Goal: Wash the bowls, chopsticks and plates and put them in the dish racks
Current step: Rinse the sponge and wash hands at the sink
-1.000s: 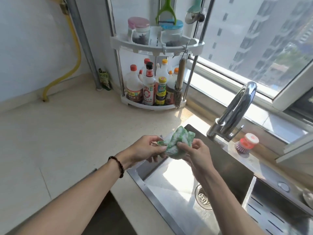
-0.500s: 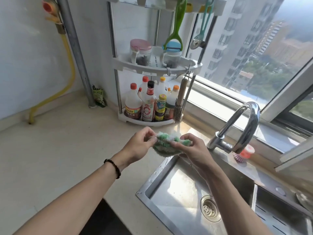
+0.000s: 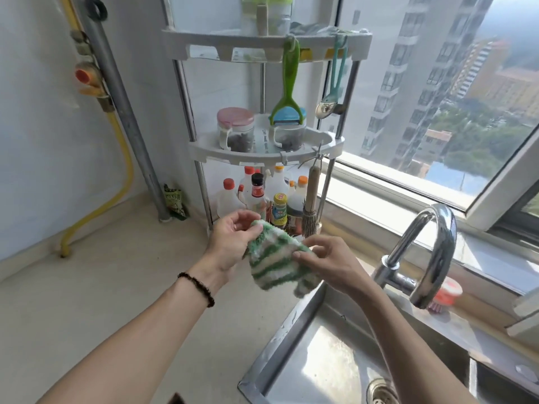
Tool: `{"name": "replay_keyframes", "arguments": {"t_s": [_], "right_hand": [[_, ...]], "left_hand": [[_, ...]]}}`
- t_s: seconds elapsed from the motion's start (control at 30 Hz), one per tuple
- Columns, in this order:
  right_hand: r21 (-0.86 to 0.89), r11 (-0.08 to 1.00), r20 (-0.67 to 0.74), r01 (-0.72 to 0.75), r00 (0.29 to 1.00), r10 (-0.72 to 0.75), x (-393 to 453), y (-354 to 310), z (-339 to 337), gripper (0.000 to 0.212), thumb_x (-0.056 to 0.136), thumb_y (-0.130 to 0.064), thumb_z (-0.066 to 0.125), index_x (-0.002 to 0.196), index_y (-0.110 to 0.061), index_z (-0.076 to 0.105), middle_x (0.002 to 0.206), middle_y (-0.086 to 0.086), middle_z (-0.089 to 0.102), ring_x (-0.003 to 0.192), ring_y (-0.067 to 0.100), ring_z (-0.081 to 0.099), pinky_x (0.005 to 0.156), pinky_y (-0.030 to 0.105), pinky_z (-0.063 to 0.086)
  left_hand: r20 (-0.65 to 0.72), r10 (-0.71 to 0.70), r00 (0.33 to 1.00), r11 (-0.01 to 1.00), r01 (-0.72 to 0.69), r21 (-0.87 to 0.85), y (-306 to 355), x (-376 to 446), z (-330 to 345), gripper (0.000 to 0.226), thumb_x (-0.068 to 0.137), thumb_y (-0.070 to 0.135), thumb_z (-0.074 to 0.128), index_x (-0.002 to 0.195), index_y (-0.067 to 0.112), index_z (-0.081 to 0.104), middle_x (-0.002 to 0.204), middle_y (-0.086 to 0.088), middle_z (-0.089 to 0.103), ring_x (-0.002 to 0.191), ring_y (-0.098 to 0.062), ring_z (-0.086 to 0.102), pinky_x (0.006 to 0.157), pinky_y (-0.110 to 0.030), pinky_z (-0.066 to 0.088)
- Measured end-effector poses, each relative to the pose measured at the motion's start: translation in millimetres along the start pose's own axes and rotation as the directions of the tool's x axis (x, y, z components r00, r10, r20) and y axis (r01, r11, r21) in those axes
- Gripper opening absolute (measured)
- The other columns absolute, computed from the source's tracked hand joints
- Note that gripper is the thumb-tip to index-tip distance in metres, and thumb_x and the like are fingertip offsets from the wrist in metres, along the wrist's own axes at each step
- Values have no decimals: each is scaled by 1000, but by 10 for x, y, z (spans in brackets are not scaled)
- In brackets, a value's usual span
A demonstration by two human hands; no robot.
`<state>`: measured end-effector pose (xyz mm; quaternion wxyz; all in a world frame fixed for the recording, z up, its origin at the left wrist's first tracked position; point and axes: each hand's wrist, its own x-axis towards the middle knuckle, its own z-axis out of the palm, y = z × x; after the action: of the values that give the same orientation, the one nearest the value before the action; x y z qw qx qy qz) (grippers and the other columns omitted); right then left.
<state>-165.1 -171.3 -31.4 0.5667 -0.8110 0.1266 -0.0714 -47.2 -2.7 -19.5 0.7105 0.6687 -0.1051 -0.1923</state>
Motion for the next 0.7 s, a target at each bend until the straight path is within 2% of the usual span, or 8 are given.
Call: {"name": "replay_keyframes", "arguments": {"t_s": [0.1, 0.17, 0.23, 0.3, 0.37, 0.43, 0.6, 0.7], "right_hand": [[-60, 998, 83, 12, 997, -7, 147, -25, -73, 10, 91, -23, 71, 83, -20, 77, 81, -3, 74, 71, 7, 67, 63, 20, 53], [-79, 996, 101, 38, 994, -30, 245, -119, -105, 13, 89, -25, 73, 77, -23, 74, 79, -5, 69, 71, 2, 63, 65, 17, 49], [-88, 992, 162, 90, 984, -75, 357, -203, -129, 10, 86, -33, 75, 76, -29, 74, 83, 2, 72, 79, 16, 68, 71, 30, 54], [-70, 989, 225, 127, 968, -109, 479, -274, -152, 4, 82, -36, 78, 80, -33, 76, 89, 9, 75, 86, 32, 71, 80, 46, 59], [-81, 985, 217, 154, 967, -134, 588, -344, -226, 7, 83, -25, 79, 87, -27, 74, 92, 13, 75, 90, 35, 71, 84, 51, 59], [-12, 989, 206, 145, 969, -140, 692, -336, -356, 21, 85, -9, 76, 101, -17, 65, 97, 15, 73, 95, 34, 69, 87, 48, 58], [67, 991, -29, 112, 993, -111, 961, -327, -494, 16, 91, -3, 69, 98, -13, 57, 91, 13, 72, 84, 26, 67, 75, 29, 56], [-121, 977, -235, 176, 951, -200, 1219, -540, -455, 22, 97, -2, 57, 81, -16, 63, 88, 4, 67, 74, 15, 58, 57, 9, 43]], "left_hand": [[-43, 9, 999, 999, -7, 47, 59, 83, 5, 26, 93, -9, 60, 101, 17, 60, 96, -4, 57, 91, -18, 57, 65, -23, 51], [21, 75, 997, 929, -77, 361, 108, 110, -4, 40, 87, -11, 58, 113, 19, 59, 110, -1, 56, 107, -18, 54, 82, -26, 50], [250, 76, 965, 786, -212, 581, 167, 144, 15, 58, 79, -8, 60, 128, 24, 58, 135, 8, 48, 128, -10, 44, 104, -28, 39], [425, -15, 905, 740, -275, 614, 239, 218, 65, 42, 82, 2, 67, 118, 22, 67, 140, 14, 51, 129, -6, 46, 108, -25, 36], [406, -41, 913, 763, -234, 602, 322, 295, 93, 4, 88, 15, 73, 90, 17, 70, 101, 13, 70, 97, -5, 64, 82, -18, 50], [373, -5, 928, 825, -207, 526, 357, 369, 88, 19, 93, 19, 71, 76, 16, 62, 71, 13, 66, 68, -2, 61, 61, -15, 46], [132, 52, 990, 958, -86, 274, 387, 566, 143, 38, 89, 41, 63, 101, 5, 67, 108, -13, 74, 104, -30, 69, 101, -44, 51], [-16, 153, 988, 937, -140, 320, 496, 756, 276, 34, 91, 45, 66, 95, 11, 70, 106, -4, 70, 100, -18, 63, 90, -24, 47]]}}
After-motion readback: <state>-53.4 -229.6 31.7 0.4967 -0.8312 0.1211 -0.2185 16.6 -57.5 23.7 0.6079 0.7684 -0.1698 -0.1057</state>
